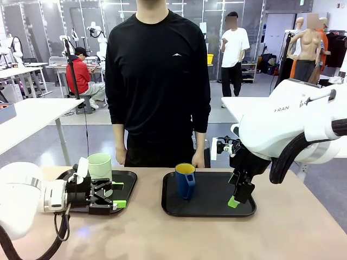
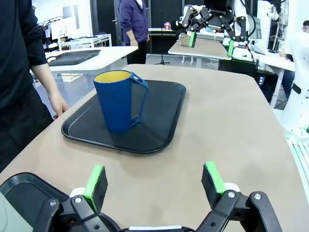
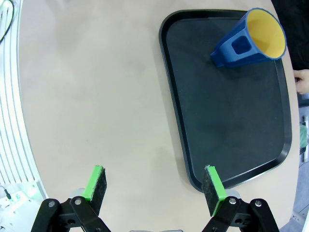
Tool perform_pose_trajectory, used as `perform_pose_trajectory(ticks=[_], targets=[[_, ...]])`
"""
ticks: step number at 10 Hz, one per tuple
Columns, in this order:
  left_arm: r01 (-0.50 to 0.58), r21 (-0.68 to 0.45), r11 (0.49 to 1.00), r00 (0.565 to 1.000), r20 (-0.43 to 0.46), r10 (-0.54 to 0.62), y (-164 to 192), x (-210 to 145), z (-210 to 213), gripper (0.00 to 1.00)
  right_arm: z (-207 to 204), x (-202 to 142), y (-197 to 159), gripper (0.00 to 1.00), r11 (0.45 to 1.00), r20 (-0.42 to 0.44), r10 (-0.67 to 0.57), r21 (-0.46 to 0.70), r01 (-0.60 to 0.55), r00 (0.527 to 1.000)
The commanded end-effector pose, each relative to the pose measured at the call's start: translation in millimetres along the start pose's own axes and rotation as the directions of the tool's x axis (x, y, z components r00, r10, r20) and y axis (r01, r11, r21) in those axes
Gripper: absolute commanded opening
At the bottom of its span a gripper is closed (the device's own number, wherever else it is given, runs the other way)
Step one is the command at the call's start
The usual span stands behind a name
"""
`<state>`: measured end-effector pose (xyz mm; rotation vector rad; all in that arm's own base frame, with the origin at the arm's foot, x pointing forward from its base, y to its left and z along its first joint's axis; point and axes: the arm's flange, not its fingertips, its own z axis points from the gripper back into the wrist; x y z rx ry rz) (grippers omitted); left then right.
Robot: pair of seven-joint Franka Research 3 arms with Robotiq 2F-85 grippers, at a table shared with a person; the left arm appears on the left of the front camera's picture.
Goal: Sort and store the cups by type.
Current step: Pick up the Handle plastic cup and place it into the empty Flat Tray.
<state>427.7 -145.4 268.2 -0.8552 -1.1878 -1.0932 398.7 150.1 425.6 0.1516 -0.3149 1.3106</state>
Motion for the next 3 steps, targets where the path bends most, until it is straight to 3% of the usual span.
perform_pose_trajectory(ticks=[1, 3], targets=[[0.011, 0.009, 1.0, 1.0, -0.009, -0.011, 2.1, 0.9, -3.8, 1.0, 0.6, 0.2, 0.4, 1.0, 1.0, -0.006, -0.005, -0.009, 0.005, 1.0], [0.011, 0.009, 1.0, 1.0, -0.009, -0.011, 2.1, 0.9, -3.8, 1.0, 0.6, 0.2, 0.4, 1.0, 1.0, -0.006, -0.005, -0.009, 0.005, 1.0]])
